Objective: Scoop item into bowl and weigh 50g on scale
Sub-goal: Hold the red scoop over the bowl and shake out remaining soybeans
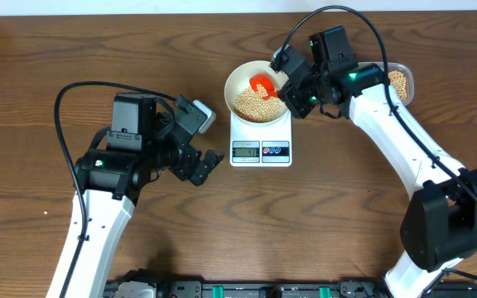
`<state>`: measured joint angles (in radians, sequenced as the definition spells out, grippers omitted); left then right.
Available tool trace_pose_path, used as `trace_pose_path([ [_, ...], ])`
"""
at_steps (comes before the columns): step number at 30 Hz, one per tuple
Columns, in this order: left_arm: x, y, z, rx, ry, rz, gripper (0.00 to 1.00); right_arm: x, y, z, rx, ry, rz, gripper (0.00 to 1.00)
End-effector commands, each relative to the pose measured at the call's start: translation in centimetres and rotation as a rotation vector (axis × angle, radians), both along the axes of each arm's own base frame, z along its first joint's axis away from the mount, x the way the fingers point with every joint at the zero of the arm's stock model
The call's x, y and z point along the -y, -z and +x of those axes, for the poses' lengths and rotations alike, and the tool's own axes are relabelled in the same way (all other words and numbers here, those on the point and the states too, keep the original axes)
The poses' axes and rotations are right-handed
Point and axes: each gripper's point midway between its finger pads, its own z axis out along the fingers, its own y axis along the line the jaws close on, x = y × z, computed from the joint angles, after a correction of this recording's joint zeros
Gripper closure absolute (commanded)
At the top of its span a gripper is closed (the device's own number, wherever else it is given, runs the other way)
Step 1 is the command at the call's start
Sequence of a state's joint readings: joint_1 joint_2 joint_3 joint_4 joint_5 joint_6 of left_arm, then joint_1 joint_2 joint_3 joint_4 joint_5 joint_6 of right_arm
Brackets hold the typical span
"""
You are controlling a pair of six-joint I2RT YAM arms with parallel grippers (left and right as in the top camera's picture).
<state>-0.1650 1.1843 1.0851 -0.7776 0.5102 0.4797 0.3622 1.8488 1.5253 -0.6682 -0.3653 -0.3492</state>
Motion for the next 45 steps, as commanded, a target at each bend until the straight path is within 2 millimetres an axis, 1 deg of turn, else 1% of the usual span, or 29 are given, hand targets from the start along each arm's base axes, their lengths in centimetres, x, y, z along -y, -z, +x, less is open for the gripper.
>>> trace_pose_path([
  [1, 0.0, -0.7, 0.4, 0.028, 0.011, 0.009, 0.01, -0.6, -1.4, 0.4, 0.031, -0.003, 0.017, 0.99],
  [7, 0.0, -0.7, 0.4, 0.029, 0.011, 0.009, 0.02, -0.7, -1.8, 0.4, -0.003, 0.011, 0.086, 0.99],
  [11, 0.0, -0.7, 0.4, 0.029, 0.011, 0.009, 0.01, -0.5, -2.2, 0.6, -0.02, 0.028, 0.125, 0.99],
  [25, 0.0, -0.7, 0.4, 0.029, 0.011, 0.009, 0.02, 0.0, -2.3, 1.0, -0.019, 0.043, 0.135, 0.99],
  [35, 0.0, -0.7, 0.4, 0.029, 0.011, 0.009, 0.01, -0.1, -2.4, 1.1, -0.02, 0.046, 0.141, 0.99],
  [42, 0.0, -0.7, 0.4, 0.029, 0.011, 0.009, 0.01, 0.6, -2.5, 1.5, -0.016, 0.063, 0.144, 0.99],
  [45, 0.0, -0.7, 0.4, 0.029, 0.011, 0.009, 0.01, 0.7, -2.5, 1.5, -0.017, 0.061, 0.149, 0.99],
])
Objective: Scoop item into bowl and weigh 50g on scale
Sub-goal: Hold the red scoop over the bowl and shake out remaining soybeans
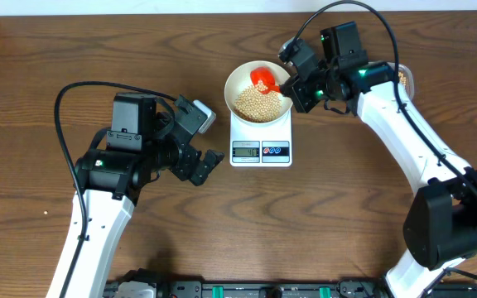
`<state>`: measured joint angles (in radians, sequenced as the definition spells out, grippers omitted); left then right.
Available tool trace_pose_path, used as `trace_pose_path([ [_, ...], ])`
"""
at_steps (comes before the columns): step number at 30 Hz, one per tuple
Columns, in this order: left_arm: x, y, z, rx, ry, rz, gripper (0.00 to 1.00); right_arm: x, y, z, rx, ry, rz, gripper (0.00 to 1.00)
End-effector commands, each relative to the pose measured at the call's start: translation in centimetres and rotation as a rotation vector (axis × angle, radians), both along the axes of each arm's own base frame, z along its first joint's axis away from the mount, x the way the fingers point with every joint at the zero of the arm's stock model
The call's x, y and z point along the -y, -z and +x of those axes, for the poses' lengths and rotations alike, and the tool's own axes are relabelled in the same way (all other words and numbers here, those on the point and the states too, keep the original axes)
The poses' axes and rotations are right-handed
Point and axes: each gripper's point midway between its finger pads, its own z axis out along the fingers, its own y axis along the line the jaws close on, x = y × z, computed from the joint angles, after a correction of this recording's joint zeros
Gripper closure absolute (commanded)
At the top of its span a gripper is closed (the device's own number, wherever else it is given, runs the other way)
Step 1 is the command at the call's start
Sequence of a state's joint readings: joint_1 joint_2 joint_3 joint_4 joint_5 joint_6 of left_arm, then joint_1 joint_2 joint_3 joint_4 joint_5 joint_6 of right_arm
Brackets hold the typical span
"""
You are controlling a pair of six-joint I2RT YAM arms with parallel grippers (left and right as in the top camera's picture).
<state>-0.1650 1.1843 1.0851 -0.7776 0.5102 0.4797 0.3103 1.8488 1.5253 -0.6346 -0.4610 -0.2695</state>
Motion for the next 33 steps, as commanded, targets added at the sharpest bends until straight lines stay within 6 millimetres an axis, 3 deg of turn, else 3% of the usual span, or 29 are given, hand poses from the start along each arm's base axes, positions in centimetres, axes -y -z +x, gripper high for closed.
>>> trace_pose_path([
  [1, 0.04, -0.74, 0.43, 0.029, 0.011, 0.009, 0.01, -0.03, -1.54, 0.55, 0.022, 0.004, 0.034, 0.99],
  [33, 0.04, -0.74, 0.43, 0.029, 0.011, 0.009, 0.01, -0.58, -1.04, 0.43, 0.08, -0.032, -0.055, 0.99],
])
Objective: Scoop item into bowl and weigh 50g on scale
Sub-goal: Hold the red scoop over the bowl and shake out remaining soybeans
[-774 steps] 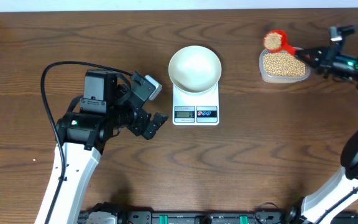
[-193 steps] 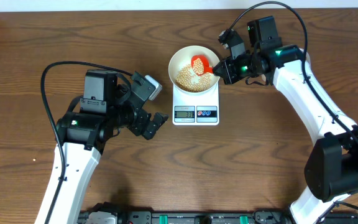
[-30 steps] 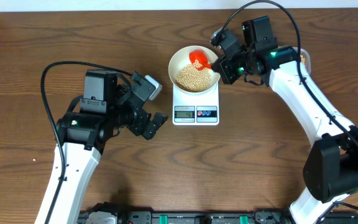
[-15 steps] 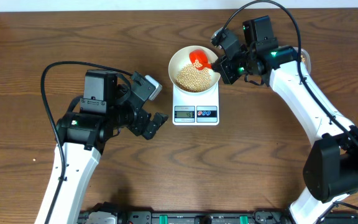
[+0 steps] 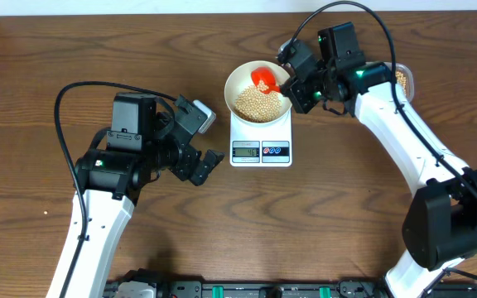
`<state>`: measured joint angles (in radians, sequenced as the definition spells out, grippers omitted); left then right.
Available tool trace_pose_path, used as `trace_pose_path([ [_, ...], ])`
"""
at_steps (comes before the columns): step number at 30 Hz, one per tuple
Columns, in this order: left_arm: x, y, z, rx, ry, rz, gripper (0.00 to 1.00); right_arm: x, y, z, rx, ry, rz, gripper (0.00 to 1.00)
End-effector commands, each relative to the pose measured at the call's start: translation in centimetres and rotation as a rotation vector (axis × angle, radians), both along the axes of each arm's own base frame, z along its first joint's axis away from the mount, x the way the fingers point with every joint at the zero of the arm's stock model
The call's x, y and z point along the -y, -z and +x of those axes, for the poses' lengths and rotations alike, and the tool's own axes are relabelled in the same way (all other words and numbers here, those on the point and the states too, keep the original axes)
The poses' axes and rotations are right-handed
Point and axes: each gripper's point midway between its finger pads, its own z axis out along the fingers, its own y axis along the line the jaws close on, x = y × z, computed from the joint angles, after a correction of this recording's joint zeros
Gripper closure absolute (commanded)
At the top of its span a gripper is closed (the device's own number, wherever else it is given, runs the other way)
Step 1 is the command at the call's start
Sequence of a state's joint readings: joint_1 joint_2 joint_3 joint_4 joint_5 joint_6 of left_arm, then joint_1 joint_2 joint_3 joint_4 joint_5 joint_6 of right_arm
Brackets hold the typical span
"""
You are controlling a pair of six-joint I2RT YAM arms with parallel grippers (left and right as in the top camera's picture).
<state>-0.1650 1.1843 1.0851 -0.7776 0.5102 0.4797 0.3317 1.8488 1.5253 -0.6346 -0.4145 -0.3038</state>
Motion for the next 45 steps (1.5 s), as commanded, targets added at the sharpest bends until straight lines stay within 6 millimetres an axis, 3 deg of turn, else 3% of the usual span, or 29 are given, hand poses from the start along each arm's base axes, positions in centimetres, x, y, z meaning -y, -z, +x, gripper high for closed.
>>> trace_pose_path([
  [1, 0.04, -0.74, 0.43, 0.029, 0.011, 0.009, 0.01, -0.21, -1.27, 0.52, 0.049, -0.01, -0.012, 0.99],
  [45, 0.04, -0.74, 0.43, 0.029, 0.011, 0.009, 0.01, -0.05, -0.95, 0.51, 0.089, -0.033, -0.084, 0.99],
])
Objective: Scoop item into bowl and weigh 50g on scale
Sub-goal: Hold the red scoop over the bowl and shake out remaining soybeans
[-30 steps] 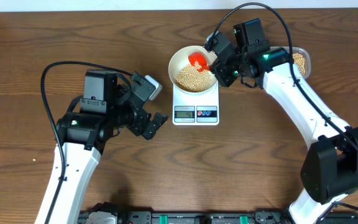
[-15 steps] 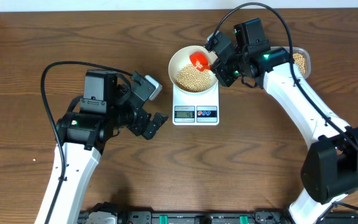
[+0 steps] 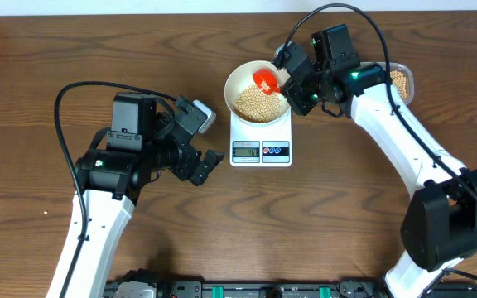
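A cream bowl (image 3: 240,76) half full of tan beans (image 3: 257,103) stands on the white scale (image 3: 261,139), whose display faces the front. My right gripper (image 3: 285,83) is shut on an orange scoop (image 3: 263,79) whose cup sits over the bowl's back right part, with a few beans in it. A clear container of beans (image 3: 400,80) lies at the far right behind the right arm. Left of the scale, my left gripper (image 3: 208,162) hangs open over bare table with nothing in it.
The brown wooden table (image 3: 321,223) carries only the scale and the container. Black cables loop above both arms. A rail with green fittings (image 3: 247,290) runs along the front edge.
My right gripper has shifted slightly left, carrying the orange scoop a touch further over the bowl. The left arm has not moved.
First the scoop was low over the beans in the bowl's right half. Later the right gripper held it further back, by the bowl's back rim. It has stayed around there, with small shifts, while the left arm kept still throughout.
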`<state>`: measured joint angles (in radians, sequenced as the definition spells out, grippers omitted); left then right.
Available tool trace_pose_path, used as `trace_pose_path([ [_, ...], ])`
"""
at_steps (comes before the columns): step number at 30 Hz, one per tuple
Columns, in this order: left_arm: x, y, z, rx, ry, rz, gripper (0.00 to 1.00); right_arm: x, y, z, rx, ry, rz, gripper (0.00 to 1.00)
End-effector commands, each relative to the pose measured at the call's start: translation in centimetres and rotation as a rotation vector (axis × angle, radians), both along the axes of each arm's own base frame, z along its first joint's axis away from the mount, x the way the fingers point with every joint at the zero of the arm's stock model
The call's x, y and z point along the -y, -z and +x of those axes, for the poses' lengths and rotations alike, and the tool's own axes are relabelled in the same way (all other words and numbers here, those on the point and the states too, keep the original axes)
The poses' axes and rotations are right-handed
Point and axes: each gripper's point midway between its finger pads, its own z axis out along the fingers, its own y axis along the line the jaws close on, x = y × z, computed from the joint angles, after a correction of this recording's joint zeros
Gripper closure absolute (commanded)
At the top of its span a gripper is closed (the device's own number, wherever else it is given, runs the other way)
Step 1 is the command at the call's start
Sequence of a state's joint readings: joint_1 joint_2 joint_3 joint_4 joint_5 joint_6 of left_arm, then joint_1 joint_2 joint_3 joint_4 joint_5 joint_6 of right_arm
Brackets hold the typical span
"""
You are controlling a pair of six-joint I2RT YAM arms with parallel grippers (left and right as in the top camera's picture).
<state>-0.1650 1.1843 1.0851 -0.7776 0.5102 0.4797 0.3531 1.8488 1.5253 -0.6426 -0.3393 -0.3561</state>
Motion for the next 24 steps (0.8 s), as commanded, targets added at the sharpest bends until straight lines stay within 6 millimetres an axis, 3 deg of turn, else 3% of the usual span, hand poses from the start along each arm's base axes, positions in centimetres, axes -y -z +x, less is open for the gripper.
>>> trace_pose_path([
  [1, 0.04, -0.74, 0.43, 0.029, 0.011, 0.009, 0.01, -0.23, -1.44, 0.46, 0.055, -0.027, -0.009, 0.99],
  [24, 0.04, -0.74, 0.43, 0.029, 0.011, 0.009, 0.01, -0.31, -1.52, 0.53, 0.111, -0.107, -0.049, 0.99],
])
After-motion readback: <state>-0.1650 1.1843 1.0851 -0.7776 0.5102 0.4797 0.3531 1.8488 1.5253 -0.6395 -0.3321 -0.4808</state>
